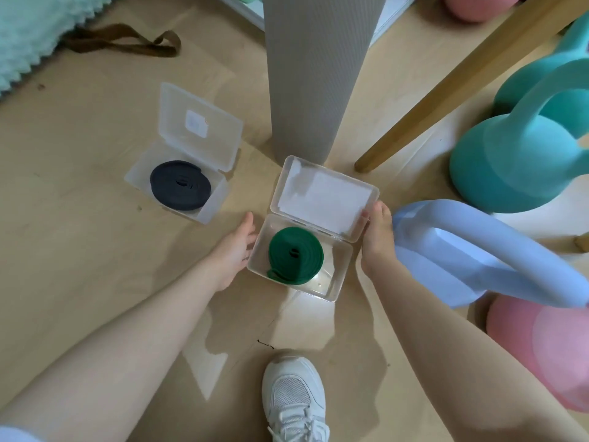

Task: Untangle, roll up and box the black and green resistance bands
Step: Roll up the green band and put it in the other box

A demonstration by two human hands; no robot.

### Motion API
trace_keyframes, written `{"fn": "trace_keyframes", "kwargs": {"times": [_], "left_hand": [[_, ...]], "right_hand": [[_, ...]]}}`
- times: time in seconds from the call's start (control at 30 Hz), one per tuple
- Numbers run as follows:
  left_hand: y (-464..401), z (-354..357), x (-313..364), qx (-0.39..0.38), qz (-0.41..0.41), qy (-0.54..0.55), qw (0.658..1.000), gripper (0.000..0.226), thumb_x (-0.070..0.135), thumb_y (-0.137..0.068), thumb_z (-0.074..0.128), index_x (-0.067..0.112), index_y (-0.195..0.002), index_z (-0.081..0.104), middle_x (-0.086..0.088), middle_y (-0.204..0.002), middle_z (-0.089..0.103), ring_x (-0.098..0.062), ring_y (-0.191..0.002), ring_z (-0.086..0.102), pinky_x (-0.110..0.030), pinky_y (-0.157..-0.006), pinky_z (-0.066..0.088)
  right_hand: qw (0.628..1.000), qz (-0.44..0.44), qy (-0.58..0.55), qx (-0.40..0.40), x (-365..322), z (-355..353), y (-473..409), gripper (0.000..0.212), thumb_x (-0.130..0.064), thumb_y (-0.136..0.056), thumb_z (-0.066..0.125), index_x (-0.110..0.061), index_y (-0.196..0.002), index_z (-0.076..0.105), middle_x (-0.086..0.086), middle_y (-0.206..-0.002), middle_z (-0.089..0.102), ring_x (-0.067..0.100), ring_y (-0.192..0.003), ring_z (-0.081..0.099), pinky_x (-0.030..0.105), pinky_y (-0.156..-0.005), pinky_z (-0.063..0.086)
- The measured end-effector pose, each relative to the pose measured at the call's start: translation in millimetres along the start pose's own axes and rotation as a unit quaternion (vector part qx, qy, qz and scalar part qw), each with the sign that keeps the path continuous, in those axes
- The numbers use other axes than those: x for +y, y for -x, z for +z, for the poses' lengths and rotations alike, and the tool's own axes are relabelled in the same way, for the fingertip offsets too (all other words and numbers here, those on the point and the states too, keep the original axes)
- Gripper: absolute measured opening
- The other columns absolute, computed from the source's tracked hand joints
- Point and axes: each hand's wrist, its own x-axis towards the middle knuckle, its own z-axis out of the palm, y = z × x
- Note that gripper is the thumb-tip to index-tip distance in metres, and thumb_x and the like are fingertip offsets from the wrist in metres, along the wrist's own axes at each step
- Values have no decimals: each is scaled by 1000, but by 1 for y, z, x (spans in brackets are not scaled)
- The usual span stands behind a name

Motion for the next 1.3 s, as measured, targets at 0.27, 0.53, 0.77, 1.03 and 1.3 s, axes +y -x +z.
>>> {"fn": "trace_keyframes", "kwargs": {"times": [0.27,0.53,0.77,1.03,1.3], "left_hand": [[7,-13,-5,-10,-48,137,989,79,75,-83,20,25,-144,30,-5,-154,24,-41,-136,27,-61,-106,24],[16,6,-16,-35,-62,66,995,49,51,-92,44,24,-133,39,-5,-128,53,-30,-88,61,-40,-86,46],[9,15,-31,32,-19,105,994,41,16,-96,50,19,-136,41,-6,-110,54,-31,-82,60,-38,-81,50],[5,16,-28,41,-51,166,984,38,6,-96,47,16,-132,47,-13,-110,56,-33,-86,62,-33,-71,52],[10,11,-29,41,-30,169,984,45,4,-92,53,17,-135,45,-11,-110,58,-29,-78,65,-33,-72,54]], "right_hand": [[997,-49,34,-42,3,-4,66,39,-43,-92,45,-18,-68,62,-7,-83,63,6,-78,56,15,-70,40],[993,46,31,100,88,15,100,68,-20,-75,71,-20,-131,32,-6,-116,41,21,-117,46,39,-99,43],[929,223,-294,15,94,41,106,28,-30,-91,57,-2,-99,56,15,-85,56,23,-72,60,21,-46,53],[919,228,-318,48,96,66,100,15,-20,-95,51,-7,-92,57,9,-79,63,14,-67,64,21,-53,56],[940,207,-267,32,98,62,105,14,-22,-96,49,-11,-97,58,8,-89,66,15,-74,68,28,-69,55]]}}
